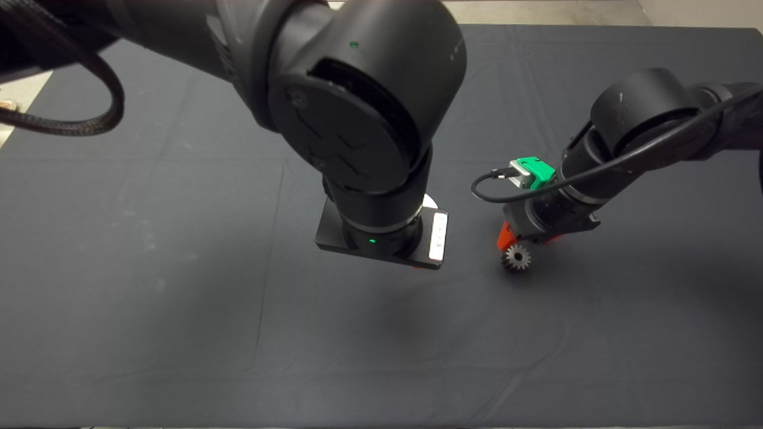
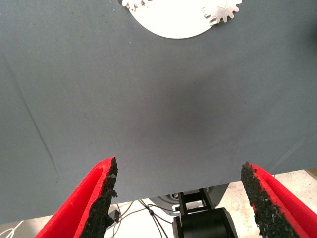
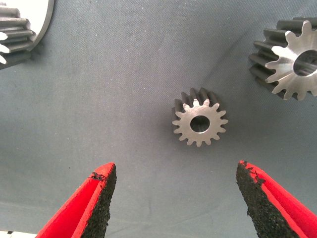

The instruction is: Remove an incorrectly installed larger gear and replace it with the correct smaller gear

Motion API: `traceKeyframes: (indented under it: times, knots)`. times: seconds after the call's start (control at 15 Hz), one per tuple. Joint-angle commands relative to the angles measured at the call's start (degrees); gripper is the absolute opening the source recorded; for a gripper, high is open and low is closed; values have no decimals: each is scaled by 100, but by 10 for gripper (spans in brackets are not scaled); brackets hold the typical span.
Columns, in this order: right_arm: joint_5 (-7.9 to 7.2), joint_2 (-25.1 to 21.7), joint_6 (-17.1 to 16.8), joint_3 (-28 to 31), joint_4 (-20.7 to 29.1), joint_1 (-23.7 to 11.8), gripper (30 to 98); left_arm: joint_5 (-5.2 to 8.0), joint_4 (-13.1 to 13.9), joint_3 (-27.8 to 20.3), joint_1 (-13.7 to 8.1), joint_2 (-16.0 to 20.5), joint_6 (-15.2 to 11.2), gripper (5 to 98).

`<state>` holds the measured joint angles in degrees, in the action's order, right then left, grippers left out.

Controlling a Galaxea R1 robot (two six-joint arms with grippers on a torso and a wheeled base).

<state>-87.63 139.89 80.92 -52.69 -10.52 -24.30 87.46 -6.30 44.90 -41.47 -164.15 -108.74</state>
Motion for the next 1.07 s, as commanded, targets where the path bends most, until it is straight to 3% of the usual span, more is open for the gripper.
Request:
traceKeyframes:
  times: [0.0,0.2,0.6,1.0]
  knots:
    - [-369,114,-49,-485,-90,-32,644,351,-56,-27,-125,-26,-24,635]
    - [-369,228,-257,-768,-187,131,644,351,-126,-23,-125,-26,-33,635]
    - [-369,228,-235,-715,-222,373,644,351,-135,-18,-117,-44,-35,635]
    - [-378,149,-252,-748,-290,379,644,351,-135,-18,-123,-26,-42,635]
